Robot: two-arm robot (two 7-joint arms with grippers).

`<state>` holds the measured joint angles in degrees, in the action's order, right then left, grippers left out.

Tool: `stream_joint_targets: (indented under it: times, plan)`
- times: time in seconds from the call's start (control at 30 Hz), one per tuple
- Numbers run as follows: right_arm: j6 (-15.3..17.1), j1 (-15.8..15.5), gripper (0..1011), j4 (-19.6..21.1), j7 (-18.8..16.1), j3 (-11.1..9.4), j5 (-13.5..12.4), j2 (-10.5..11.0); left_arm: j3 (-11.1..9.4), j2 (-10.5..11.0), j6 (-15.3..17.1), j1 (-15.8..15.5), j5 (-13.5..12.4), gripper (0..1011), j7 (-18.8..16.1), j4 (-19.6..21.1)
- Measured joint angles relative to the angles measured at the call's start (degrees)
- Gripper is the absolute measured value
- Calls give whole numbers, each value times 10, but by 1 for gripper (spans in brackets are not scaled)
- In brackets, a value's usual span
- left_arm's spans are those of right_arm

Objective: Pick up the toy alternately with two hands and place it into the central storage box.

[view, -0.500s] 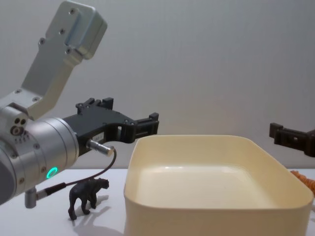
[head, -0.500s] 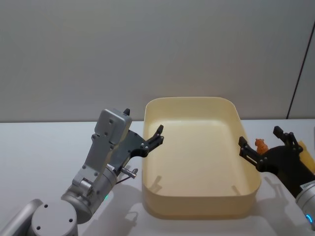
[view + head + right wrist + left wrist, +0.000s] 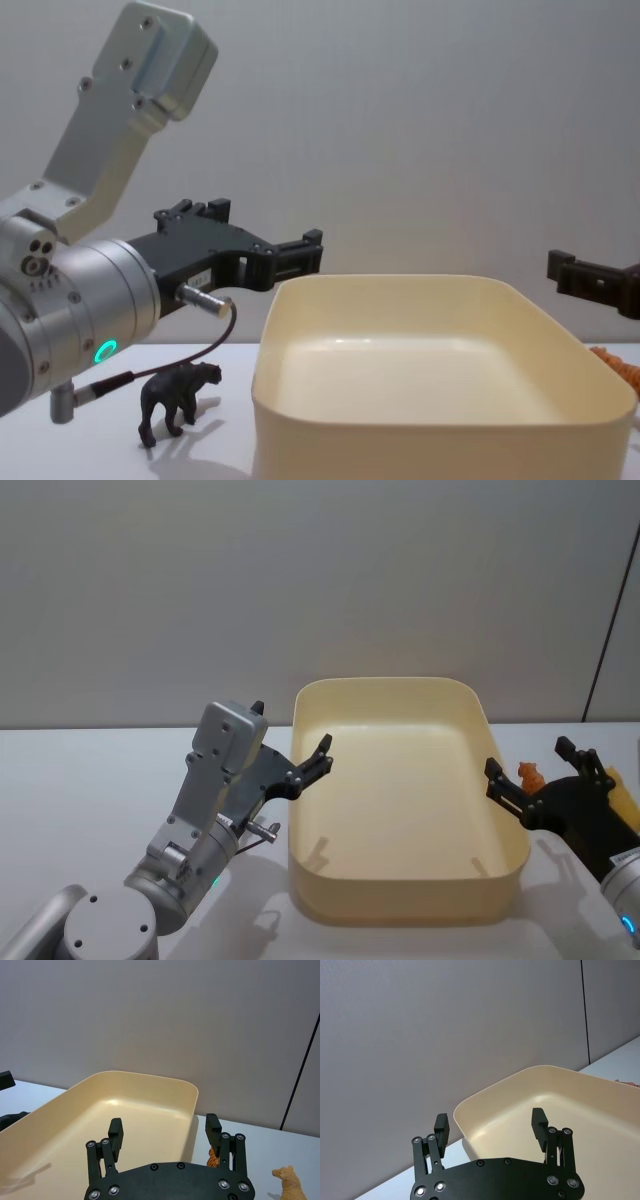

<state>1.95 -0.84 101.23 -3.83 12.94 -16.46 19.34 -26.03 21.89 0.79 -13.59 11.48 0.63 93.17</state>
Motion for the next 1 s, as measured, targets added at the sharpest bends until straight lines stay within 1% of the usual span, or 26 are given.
stream_joint_targets:
  times: [1.0]
  plan:
    - [0, 0, 1001, 0, 0, 0, 0, 0, 0, 0, 0, 0, 0, 1001, 0, 0]
